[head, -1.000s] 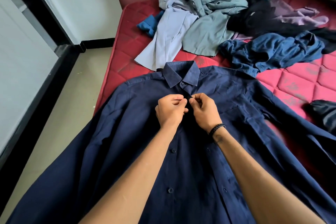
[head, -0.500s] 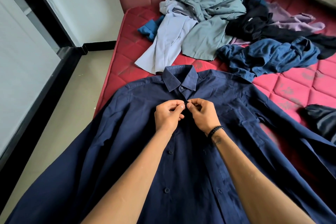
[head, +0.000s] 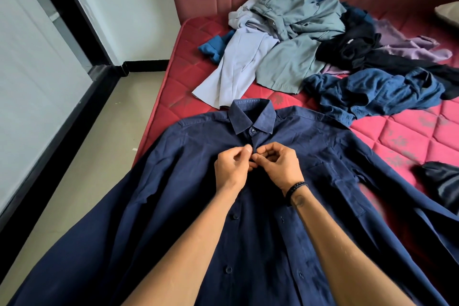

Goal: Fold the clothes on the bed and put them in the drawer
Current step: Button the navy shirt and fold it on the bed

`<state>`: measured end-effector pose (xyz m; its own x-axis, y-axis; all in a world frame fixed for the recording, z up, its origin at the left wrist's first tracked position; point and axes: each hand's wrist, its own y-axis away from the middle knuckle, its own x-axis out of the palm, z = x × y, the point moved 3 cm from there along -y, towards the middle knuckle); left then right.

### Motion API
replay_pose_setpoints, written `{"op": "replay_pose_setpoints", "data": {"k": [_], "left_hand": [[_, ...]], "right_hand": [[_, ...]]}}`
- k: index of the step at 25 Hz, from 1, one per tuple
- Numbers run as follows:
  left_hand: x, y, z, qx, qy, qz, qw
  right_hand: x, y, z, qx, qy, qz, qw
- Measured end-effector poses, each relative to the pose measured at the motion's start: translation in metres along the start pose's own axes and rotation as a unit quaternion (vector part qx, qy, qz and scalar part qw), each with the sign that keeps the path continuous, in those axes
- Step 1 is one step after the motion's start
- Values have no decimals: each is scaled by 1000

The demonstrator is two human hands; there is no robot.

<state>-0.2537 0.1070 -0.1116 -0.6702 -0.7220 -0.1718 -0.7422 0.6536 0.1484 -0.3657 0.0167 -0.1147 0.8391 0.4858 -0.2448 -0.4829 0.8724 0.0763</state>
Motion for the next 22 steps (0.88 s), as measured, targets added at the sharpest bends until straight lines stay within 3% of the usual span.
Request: {"op": "replay_pose_setpoints", "data": {"k": [3,7,13,22], "left_hand": [[1,-3,-1,-17,-28,-6,999],[2,-4,-2,-2,-39,-28,999],[8,5,-17,113,-235,-101,960],[8,7,-15,153,-150,-63,975]], "right_hand": [[4,8,-2,-23,13,-19,999],[1,8,1,-2,-47,23,999],[-1,11,6,-20,-34,27,999],[4,3,4,22,4,-1,1000]]}}
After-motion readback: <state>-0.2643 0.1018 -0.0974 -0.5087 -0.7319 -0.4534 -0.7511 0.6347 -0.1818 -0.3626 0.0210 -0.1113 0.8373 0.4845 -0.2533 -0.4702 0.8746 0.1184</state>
